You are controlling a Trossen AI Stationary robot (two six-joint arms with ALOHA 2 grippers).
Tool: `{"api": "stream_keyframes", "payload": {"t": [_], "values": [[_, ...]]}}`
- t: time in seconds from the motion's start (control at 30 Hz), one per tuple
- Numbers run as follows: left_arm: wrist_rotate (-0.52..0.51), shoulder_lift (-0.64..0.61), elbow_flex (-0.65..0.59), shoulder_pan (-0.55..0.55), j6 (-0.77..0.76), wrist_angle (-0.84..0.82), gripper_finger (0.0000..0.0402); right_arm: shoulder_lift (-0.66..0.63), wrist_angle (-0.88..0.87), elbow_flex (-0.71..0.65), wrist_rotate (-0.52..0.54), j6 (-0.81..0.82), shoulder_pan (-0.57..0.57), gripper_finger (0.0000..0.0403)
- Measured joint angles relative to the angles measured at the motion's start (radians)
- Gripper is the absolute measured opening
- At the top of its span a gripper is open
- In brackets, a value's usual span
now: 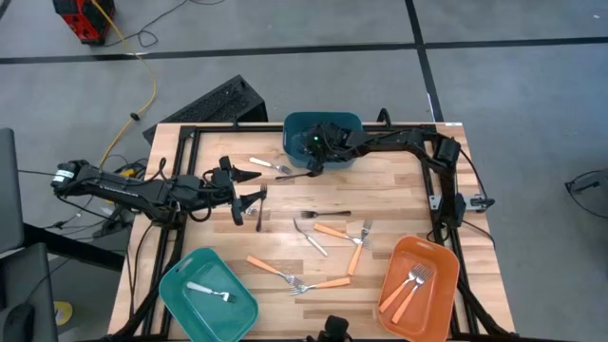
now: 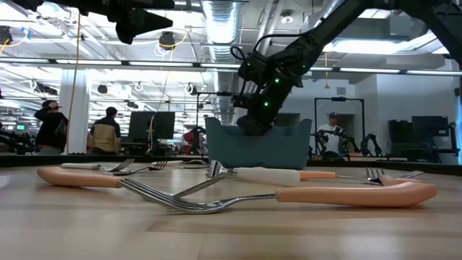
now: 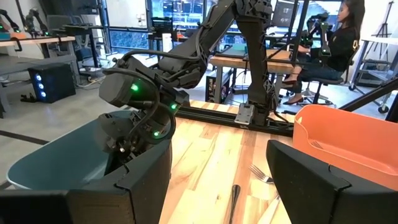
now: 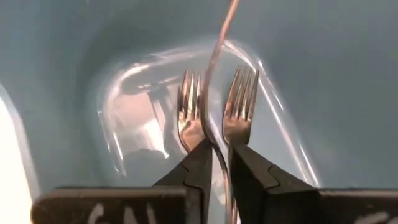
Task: Sort silverware by color (type)
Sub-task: Put the black fork into the blue bin, then put the white fork into the green blue bin
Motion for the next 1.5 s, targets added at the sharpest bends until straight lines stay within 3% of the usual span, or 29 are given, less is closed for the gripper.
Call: {"api": "stream_keyframes", "payload": {"t": [0.2,0.47,0.6,0.83,0.93,1.13,1.33,1.5], "values": [[0.001,0.000,0.000,0.000,0.000,0.000,0.0249,0.000,0.006,0.000,0.000,0.000,0.000,0.0117],[0.001,0.000,0.000,0.000,-0.001,-0.012,0.0249,-0.026,0.014,-0.001,-0.001,-0.028,0.009,0.0128],[-0.003,0.000,0.000,0.000,-0.034,-0.015,0.0249,-0.091,0.006,0.000,-0.001,-0.034,0.021,0.0129],[-0.106,0.000,0.000,0.029,-0.092,-0.137,0.0249,-0.273,-0.034,0.000,-0.023,-0.053,0.041,0.0129],[-0.050,0.000,0.003,0.078,-0.130,-0.187,0.0249,-0.359,-0.077,0.000,-0.024,-0.055,0.058,0.0129],[0.015,0.064,0.096,0.189,-0.168,-0.461,0.0249,-0.512,-0.164,0.000,-0.026,-0.063,0.097,0.0129],[0.294,0.178,0.191,0.204,-0.096,-0.673,0.0249,-0.591,-0.248,0.001,-0.026,-0.060,0.120,0.0129],[0.292,0.246,0.195,0.164,-0.094,-0.799,0.0249,-0.593,-0.285,0.001,-0.026,-0.053,0.140,0.0129]]}}
